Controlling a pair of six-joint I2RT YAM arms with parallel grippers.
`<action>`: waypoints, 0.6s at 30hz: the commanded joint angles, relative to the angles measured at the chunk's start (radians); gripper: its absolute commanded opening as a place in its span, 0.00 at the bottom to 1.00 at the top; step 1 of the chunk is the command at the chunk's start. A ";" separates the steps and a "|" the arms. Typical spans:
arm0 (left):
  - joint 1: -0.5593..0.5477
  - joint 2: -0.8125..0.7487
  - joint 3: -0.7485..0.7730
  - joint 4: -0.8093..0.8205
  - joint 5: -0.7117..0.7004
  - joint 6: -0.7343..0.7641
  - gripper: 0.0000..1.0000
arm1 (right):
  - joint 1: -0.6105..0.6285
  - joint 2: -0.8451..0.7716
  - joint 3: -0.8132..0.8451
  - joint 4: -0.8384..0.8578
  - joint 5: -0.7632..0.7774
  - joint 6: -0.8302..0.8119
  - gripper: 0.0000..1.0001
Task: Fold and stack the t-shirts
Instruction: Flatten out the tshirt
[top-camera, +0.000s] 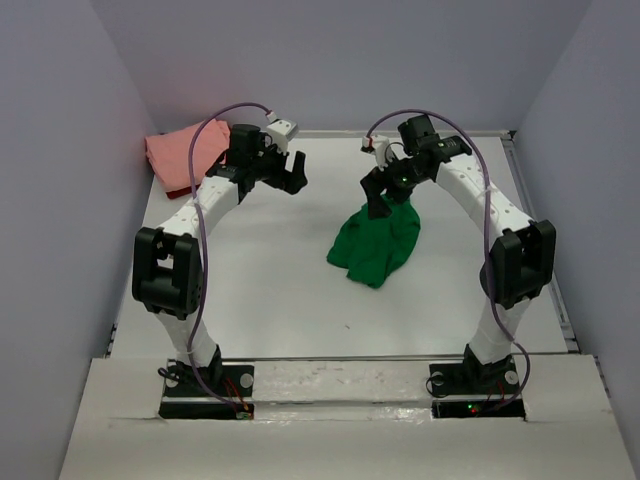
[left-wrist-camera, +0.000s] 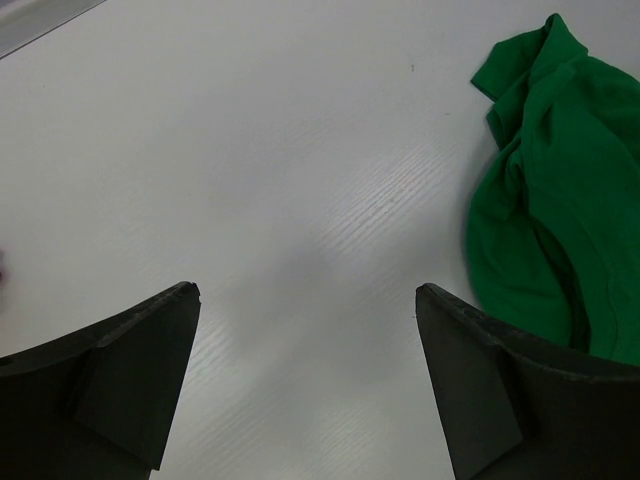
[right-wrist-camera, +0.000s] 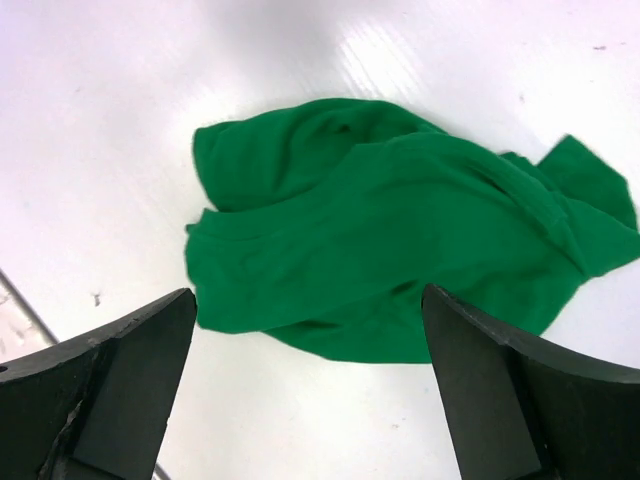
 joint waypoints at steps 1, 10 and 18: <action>0.016 -0.051 0.000 0.027 -0.002 0.005 0.99 | 0.016 -0.057 0.010 -0.071 -0.091 -0.014 1.00; 0.023 -0.055 -0.008 0.020 -0.001 0.005 0.99 | 0.067 -0.043 -0.041 -0.189 -0.138 -0.093 1.00; 0.009 -0.051 -0.040 0.023 0.021 0.004 0.99 | 0.119 -0.009 -0.164 -0.110 -0.019 -0.107 1.00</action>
